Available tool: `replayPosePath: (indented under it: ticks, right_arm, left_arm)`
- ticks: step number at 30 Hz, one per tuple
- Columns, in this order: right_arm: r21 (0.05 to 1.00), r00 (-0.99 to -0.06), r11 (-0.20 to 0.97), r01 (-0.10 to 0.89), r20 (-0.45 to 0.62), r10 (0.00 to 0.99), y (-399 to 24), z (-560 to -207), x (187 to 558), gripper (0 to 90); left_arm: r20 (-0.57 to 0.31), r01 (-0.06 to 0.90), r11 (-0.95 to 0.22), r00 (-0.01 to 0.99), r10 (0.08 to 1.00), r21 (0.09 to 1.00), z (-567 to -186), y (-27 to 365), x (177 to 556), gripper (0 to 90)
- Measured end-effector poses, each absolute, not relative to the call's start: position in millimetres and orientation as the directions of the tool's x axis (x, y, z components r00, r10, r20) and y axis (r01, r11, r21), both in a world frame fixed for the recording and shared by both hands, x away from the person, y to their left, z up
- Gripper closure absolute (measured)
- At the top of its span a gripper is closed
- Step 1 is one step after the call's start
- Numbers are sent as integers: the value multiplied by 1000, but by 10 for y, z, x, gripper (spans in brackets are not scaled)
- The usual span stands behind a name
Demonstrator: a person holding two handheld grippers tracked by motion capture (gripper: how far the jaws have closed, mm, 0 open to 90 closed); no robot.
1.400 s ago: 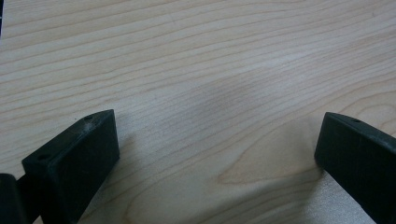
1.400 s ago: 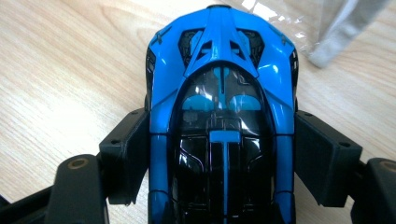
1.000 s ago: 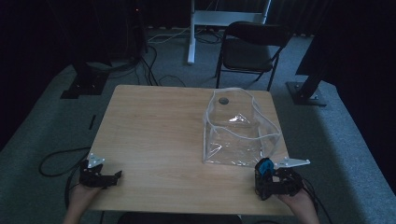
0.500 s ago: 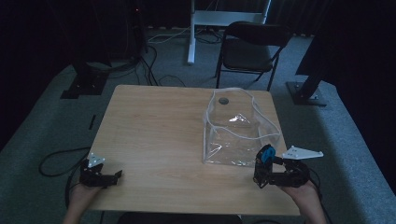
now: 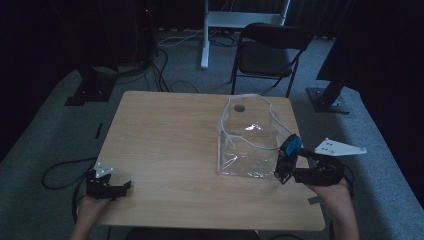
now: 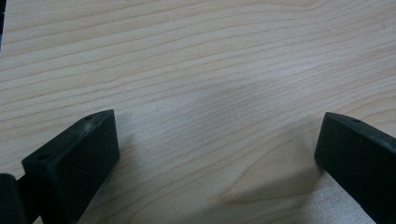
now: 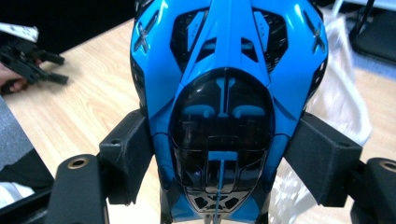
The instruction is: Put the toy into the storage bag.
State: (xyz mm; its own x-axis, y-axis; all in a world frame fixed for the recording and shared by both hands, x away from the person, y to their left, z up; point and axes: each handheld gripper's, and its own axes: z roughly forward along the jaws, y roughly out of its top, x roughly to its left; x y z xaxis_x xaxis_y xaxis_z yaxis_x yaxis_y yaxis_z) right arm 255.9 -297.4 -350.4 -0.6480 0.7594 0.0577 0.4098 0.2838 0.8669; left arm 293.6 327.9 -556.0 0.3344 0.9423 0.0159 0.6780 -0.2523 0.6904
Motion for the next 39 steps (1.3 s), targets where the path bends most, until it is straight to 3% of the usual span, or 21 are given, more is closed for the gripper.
replayPosePath:
  ticks: [9,20,39]
  right_arm:
    - [891,-666,291,349,17,746,-2969,-3102,2703,261]
    - [889,-686,323,324,-14,728,-2875,-2863,2985,261]
    - [806,-715,437,399,-25,699,-2667,-2933,3604,261]
  left_arm:
    - [16,677,-263,348,937,688,-5558,3282,2937,3]
    - [17,671,-269,357,934,691,-5561,3287,2940,3]
    - [17,666,-274,364,931,694,-5564,3289,2942,3]
